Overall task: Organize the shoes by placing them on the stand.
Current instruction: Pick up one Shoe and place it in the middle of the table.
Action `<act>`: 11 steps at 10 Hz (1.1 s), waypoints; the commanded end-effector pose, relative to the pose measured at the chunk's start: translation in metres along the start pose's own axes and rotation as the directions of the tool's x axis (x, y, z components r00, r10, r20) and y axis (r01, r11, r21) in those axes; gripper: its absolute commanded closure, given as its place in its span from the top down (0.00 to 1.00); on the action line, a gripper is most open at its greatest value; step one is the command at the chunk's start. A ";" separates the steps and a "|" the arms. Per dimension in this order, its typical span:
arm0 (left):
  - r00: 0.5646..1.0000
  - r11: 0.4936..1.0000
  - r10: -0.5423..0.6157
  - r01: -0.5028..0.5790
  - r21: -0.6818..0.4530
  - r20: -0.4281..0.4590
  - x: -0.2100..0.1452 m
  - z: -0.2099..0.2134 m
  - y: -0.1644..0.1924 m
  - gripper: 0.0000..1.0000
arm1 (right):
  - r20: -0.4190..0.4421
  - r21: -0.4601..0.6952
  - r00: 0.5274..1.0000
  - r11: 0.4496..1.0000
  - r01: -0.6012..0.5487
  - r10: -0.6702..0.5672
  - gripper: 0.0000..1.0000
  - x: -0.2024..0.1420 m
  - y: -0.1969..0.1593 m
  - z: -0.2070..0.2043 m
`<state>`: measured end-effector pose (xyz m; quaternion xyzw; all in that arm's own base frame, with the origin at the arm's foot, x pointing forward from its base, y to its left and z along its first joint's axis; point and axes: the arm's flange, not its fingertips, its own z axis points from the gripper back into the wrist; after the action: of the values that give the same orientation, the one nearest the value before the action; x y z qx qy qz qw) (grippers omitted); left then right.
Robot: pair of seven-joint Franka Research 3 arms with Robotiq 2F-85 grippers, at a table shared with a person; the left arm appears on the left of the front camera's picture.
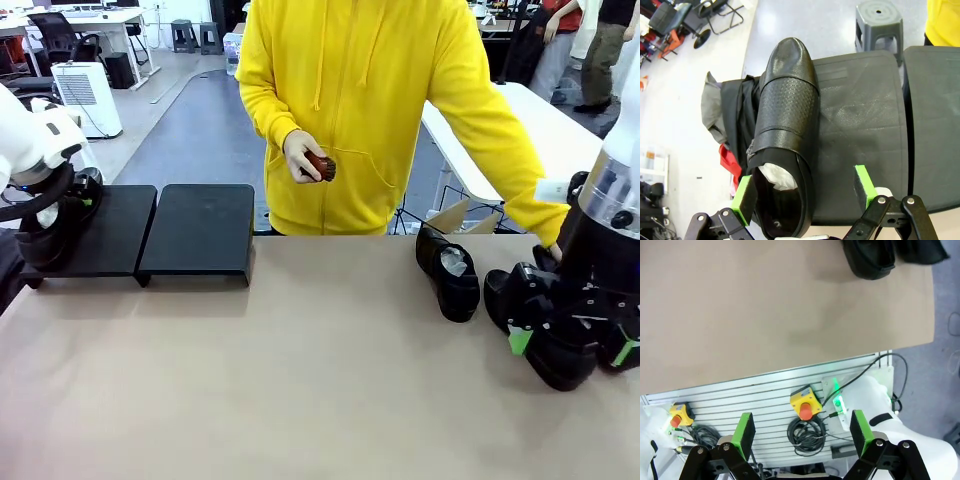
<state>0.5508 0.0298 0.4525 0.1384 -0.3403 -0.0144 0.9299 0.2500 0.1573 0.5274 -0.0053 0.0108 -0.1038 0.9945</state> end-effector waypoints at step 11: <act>1.000 1.000 -0.010 0.010 0.003 0.004 0.001 0.002 0.003 1.00 | 0.167 -0.020 0.983 0.997 -0.076 0.078 1.00 0.102 0.009 -0.049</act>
<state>0.5509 0.0298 0.4528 0.1384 -0.3406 -0.0145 0.9299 0.3304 0.1512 0.4877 -0.0221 -0.0524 -0.0858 0.9947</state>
